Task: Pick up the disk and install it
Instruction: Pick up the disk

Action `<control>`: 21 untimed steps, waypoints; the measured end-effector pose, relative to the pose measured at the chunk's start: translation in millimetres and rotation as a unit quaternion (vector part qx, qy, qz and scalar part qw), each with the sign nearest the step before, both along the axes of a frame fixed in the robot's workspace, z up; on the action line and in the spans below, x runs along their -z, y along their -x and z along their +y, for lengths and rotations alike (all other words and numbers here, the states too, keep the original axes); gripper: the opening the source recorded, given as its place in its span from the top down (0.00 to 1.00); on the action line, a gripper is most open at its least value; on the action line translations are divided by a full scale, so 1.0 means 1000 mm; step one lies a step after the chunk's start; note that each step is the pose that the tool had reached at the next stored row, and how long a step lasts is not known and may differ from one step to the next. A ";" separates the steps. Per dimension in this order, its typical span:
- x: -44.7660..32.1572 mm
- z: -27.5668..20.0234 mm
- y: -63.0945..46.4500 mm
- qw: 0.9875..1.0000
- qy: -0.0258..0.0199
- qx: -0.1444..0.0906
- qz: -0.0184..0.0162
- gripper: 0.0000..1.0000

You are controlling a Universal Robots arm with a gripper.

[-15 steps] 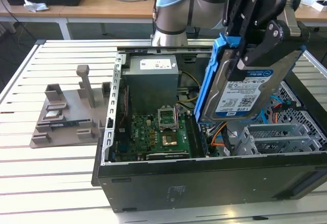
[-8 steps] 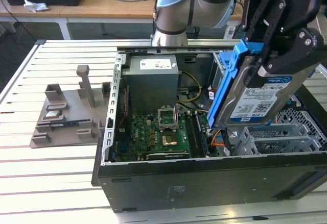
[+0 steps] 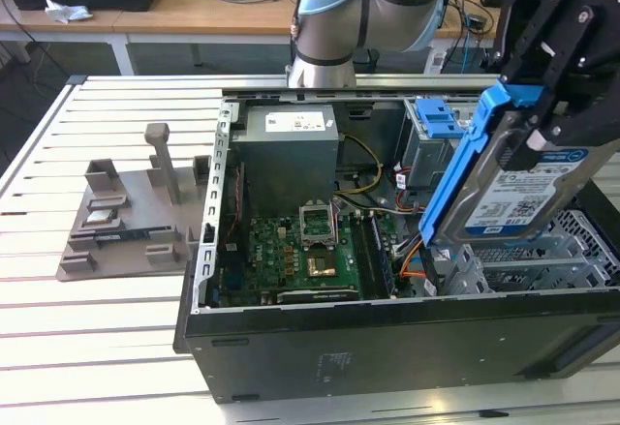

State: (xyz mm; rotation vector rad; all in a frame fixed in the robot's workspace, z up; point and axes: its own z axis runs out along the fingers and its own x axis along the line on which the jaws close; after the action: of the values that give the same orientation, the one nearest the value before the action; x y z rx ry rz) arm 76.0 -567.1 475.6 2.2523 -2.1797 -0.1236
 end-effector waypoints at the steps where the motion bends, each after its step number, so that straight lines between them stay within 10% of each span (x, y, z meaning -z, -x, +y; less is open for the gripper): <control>1: 0.0001 0.0001 -0.003 1.000 0.000 0.000 0.000 0.63; 21: 0.0116 0.0084 -0.037 1.000 0.000 0.000 0.003 0.63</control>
State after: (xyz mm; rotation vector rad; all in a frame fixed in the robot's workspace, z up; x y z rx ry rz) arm 113.2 -558.7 464.0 2.2489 -2.1767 -0.1304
